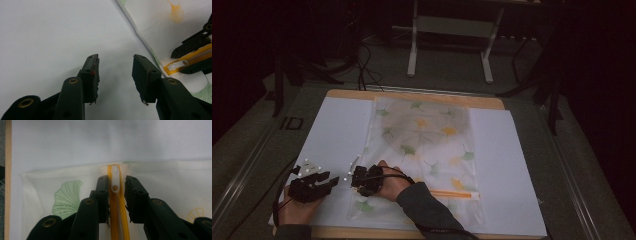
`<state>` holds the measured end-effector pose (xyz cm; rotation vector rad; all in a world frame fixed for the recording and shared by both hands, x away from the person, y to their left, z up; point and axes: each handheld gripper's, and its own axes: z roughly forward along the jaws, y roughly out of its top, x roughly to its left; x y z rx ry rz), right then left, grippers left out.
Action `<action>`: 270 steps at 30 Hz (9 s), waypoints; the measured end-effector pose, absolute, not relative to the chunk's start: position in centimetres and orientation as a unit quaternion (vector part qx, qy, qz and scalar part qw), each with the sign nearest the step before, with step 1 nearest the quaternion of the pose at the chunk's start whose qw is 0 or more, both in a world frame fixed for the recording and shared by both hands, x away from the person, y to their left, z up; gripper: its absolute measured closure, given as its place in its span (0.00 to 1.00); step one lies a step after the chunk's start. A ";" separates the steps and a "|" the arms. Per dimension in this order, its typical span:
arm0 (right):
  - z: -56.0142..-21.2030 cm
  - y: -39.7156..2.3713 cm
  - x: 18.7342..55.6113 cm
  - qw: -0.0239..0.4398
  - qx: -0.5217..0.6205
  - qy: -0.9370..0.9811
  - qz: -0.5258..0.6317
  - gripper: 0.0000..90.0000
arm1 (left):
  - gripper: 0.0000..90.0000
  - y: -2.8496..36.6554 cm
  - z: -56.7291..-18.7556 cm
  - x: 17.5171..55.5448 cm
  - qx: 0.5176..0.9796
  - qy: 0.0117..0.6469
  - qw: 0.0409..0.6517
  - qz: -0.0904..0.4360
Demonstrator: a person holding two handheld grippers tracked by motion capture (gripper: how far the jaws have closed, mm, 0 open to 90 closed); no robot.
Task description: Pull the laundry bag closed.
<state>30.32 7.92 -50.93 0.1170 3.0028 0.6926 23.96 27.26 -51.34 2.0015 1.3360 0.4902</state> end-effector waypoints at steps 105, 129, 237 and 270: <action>-48.5 6.1 29.9 0.059 -0.012 0.968 0.242 0.94 | 0.96 23.0 -53.1 25.9 0.805 0.439 0.394 -0.063; -49.3 5.5 30.0 0.058 -0.007 0.971 0.230 0.94 | 0.98 23.4 -52.9 25.9 0.796 0.431 0.418 -0.073; -48.4 -1.8 28.9 0.112 -0.004 0.975 0.192 1.00 | 0.98 24.6 -52.4 25.4 0.784 0.436 0.437 -0.058; -48.5 -6.4 28.8 0.133 0.015 0.975 0.176 1.00 | 0.98 25.1 -52.4 25.3 0.778 0.445 0.441 -0.056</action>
